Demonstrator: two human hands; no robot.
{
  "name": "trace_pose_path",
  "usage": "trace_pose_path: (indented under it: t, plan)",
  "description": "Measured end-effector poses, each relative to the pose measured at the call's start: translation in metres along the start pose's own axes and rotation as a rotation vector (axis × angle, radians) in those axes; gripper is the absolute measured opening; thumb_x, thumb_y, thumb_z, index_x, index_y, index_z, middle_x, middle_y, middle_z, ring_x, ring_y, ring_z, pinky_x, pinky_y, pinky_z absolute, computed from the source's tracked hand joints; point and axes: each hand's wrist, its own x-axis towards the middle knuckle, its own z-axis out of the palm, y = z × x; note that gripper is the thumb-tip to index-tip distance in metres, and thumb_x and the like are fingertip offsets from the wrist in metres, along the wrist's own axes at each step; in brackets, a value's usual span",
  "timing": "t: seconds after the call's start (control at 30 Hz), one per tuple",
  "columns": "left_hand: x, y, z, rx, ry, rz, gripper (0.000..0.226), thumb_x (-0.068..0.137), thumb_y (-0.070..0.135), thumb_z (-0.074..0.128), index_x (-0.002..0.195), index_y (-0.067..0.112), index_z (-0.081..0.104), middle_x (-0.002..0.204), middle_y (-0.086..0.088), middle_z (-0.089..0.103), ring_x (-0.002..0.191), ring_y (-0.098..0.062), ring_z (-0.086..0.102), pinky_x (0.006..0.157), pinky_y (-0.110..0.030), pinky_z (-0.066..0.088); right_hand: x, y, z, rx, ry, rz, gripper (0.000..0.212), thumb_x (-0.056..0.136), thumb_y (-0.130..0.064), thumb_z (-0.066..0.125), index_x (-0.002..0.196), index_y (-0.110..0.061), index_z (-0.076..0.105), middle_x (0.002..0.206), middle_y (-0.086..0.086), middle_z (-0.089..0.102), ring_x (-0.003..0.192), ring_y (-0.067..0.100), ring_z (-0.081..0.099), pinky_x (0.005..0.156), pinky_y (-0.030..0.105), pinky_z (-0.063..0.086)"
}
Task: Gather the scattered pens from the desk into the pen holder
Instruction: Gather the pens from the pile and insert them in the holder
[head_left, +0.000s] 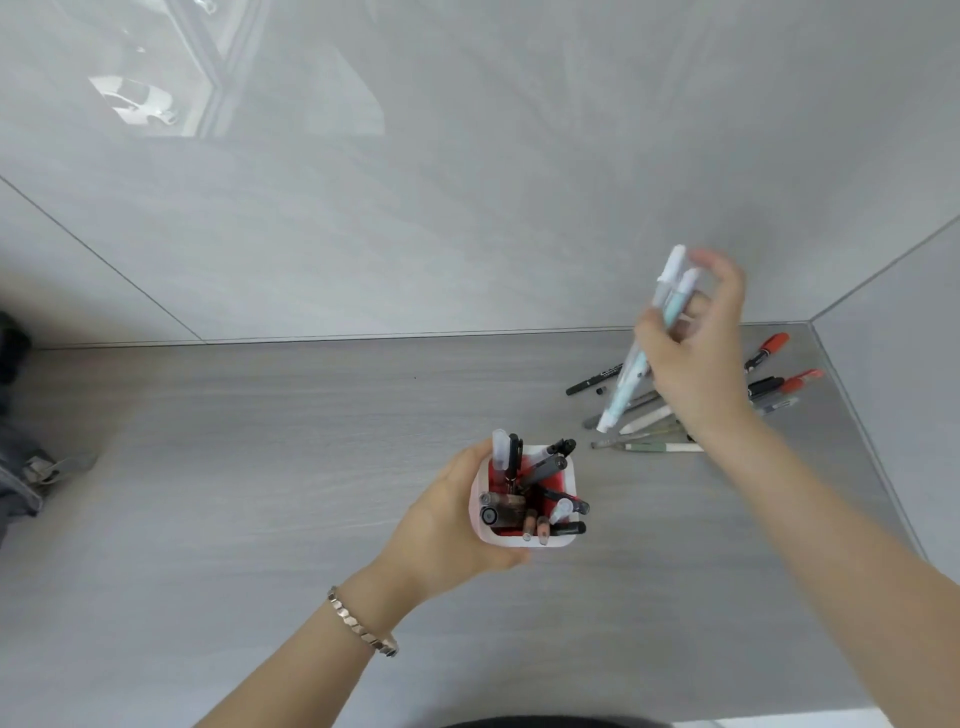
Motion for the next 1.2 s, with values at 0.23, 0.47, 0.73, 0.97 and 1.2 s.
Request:
trace_pose_path:
  t: [0.23,0.47,0.73,0.97,1.2]
  plan:
    - [-0.002,0.002,0.0,-0.014,-0.004,-0.033,0.094,0.049,0.035,0.079,0.13,0.04,0.032,0.129,0.009,0.052,0.116,-0.015,0.055,0.094,-0.042,0.05,-0.076,-0.011,0.014,0.246,-0.051,-0.387,0.063,0.079,-0.015,0.054,0.114,-0.062,0.031,0.07,-0.018,0.058,0.056,0.0,0.056,0.056,0.015,0.05]
    - [-0.004,0.01,-0.003,0.003,-0.019,-0.069,0.092,0.047,0.037,0.08,0.126,0.042,0.033,0.121,0.014,0.055,0.109,-0.008,0.057,0.095,-0.037,0.049,-0.09,0.025,0.032,-0.424,-0.313,-0.342,0.041,0.075,-0.038,0.044,0.115,-0.045,0.037,0.071,-0.005,0.056,0.054,0.007,0.049,0.054,0.016,0.045]
    - [-0.004,0.01,-0.001,0.01,-0.003,-0.102,0.085,0.039,0.048,0.074,0.111,0.058,0.031,0.121,0.012,0.055,0.11,-0.009,0.056,0.095,-0.031,0.047,-0.107,0.028,0.009,-0.428,-0.347,-0.241,0.02,0.085,-0.039,0.038,0.102,-0.035,0.048,0.092,-0.009,0.064,0.087,0.009,0.056,0.076,0.027,0.046]
    - [-0.004,0.012,0.001,0.057,0.024,-0.07,0.097,0.042,0.05,0.077,0.128,0.034,0.035,0.125,0.01,0.053,0.114,-0.009,0.053,0.097,-0.036,0.047,-0.115,0.044,0.035,-0.553,-0.188,-0.281,0.044,0.096,-0.038,0.02,0.128,-0.016,0.041,0.126,0.017,0.053,0.119,0.021,0.039,0.099,0.025,0.032]
    - [-0.006,0.014,0.0,0.072,0.036,-0.07,0.099,0.051,0.031,0.085,0.133,0.034,0.029,0.128,0.016,0.048,0.115,-0.005,0.049,0.096,-0.028,0.041,-0.118,0.047,0.034,-0.377,-0.057,-0.234,0.037,0.091,-0.022,0.039,0.127,-0.016,0.046,0.13,-0.004,0.027,0.116,-0.014,0.03,0.097,0.001,0.027]
